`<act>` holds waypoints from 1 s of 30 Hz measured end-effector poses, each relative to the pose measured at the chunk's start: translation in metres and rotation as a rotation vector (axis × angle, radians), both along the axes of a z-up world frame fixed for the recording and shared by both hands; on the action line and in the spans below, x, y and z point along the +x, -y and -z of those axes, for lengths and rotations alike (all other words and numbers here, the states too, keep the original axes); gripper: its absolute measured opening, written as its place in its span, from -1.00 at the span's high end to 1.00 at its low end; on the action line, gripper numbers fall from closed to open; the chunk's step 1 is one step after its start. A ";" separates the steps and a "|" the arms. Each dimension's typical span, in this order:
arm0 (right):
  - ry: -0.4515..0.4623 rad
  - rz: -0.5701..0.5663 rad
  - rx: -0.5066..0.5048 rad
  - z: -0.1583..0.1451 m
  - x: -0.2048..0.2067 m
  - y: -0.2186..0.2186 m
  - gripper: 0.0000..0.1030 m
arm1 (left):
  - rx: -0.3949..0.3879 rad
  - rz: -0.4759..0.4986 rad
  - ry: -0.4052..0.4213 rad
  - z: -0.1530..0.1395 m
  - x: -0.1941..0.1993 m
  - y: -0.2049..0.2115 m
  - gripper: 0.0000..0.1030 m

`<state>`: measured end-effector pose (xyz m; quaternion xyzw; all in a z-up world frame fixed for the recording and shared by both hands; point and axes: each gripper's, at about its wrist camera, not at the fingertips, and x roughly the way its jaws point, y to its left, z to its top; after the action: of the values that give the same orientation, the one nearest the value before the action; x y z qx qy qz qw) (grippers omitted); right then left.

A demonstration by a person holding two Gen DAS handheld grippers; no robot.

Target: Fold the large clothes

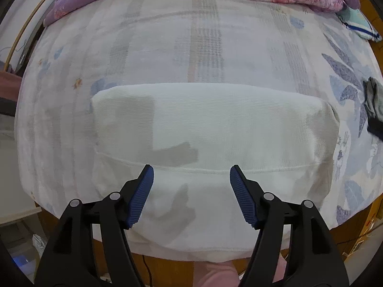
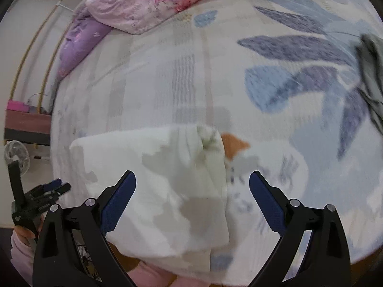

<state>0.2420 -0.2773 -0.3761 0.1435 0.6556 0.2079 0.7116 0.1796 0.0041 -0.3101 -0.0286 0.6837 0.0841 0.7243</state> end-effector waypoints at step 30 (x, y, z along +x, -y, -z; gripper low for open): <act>-0.493 -0.016 0.227 0.145 -0.074 -0.038 -0.88 | -0.004 -0.014 -0.066 0.068 0.040 0.009 -0.42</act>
<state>0.1679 -0.2389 -0.5215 0.2636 0.7828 0.2446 0.5080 0.2199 -0.0051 -0.3785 -0.0321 0.7073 0.0884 0.7006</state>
